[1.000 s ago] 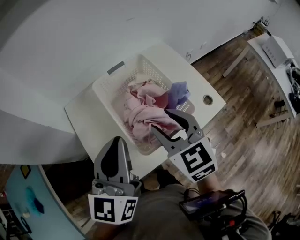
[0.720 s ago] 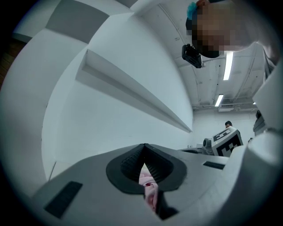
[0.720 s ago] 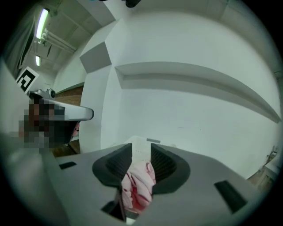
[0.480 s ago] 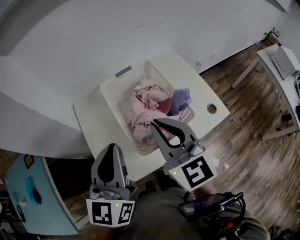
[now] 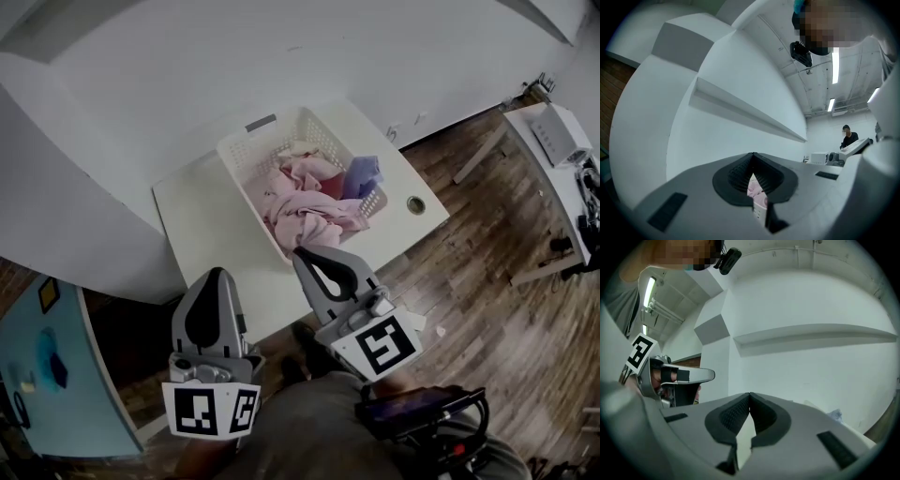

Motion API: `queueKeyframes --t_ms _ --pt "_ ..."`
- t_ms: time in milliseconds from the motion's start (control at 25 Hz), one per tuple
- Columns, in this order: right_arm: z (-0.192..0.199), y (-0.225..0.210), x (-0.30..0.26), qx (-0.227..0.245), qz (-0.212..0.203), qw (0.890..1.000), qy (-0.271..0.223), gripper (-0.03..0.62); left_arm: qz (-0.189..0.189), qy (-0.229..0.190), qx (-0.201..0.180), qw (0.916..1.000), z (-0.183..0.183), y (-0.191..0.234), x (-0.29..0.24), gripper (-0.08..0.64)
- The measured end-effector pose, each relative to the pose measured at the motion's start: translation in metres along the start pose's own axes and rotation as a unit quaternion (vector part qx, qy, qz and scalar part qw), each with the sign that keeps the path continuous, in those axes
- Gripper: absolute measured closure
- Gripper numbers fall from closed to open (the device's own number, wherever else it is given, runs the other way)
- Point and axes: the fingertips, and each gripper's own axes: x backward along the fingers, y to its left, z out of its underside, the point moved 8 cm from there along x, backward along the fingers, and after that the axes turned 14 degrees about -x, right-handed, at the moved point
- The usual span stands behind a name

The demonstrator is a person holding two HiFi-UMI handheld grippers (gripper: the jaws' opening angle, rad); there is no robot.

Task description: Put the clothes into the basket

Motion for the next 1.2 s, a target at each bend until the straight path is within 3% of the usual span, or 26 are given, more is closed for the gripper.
queueKeyframes --t_ms 520,1200 --pt "-0.015 0.059 0.035 0.032 0.003 0.999 -0.029 0.584 0.015 -0.047 -0.010 0.9987 -0.029 -0.008 0.054 0.552" --pt "-0.007 0.067 0.049 0.025 0.004 0.999 -0.033 0.584 0.019 -0.037 -0.001 0.9992 -0.022 -0.016 0.071 0.552"
